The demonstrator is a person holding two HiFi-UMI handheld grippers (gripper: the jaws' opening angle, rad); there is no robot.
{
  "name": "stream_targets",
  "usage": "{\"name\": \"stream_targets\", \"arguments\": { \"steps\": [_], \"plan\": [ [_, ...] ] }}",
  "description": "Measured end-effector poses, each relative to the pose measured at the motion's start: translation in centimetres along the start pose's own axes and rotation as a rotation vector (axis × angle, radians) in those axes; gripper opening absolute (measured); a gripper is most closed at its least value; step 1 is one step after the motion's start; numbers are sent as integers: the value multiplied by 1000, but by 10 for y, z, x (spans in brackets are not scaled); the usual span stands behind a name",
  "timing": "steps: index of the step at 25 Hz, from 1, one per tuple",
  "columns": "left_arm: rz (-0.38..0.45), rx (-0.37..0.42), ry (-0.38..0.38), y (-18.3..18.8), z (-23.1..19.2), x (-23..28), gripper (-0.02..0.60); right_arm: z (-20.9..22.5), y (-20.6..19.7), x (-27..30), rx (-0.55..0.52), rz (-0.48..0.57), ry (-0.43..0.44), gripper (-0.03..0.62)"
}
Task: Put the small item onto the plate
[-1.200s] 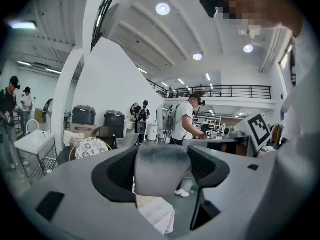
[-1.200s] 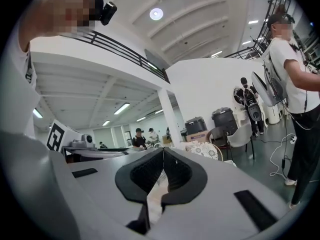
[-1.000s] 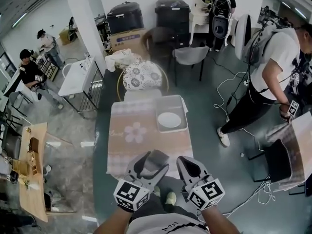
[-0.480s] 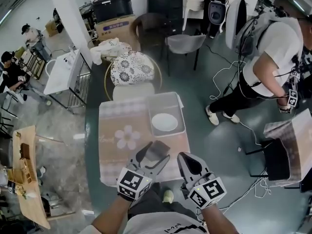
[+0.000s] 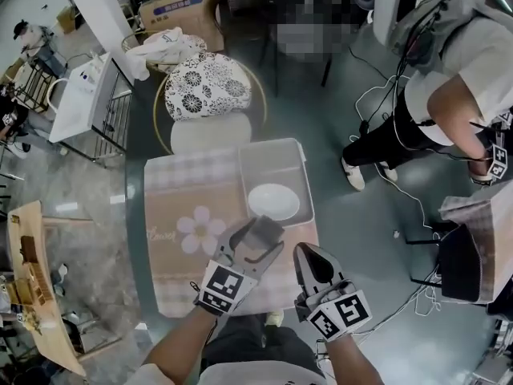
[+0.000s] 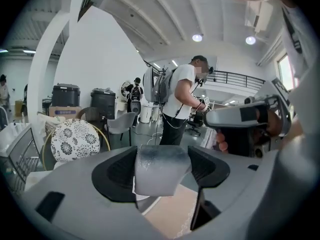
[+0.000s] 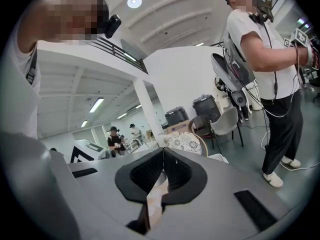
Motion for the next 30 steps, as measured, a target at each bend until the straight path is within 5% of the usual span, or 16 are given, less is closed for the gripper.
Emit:
{"name": "stream_targets", "arguments": {
  "steps": [15, 30],
  "plan": [
    [-131, 40, -65, -86, -43, 122, 316, 81, -70, 53, 114, -43, -86, 15],
    [-312, 99, -85, -129, -55, 174, 316, 99, -98, 65, 176, -65, -99, 14]
  ]
}}
Point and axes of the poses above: the fingertips, and each gripper's own axes: x forward along the fingers, z to its right, y out of its top, the point moved 10 cm from there along -x, backward along the fingers, and after that the axes turned 9 degrees about y, right-handed, at the moved point
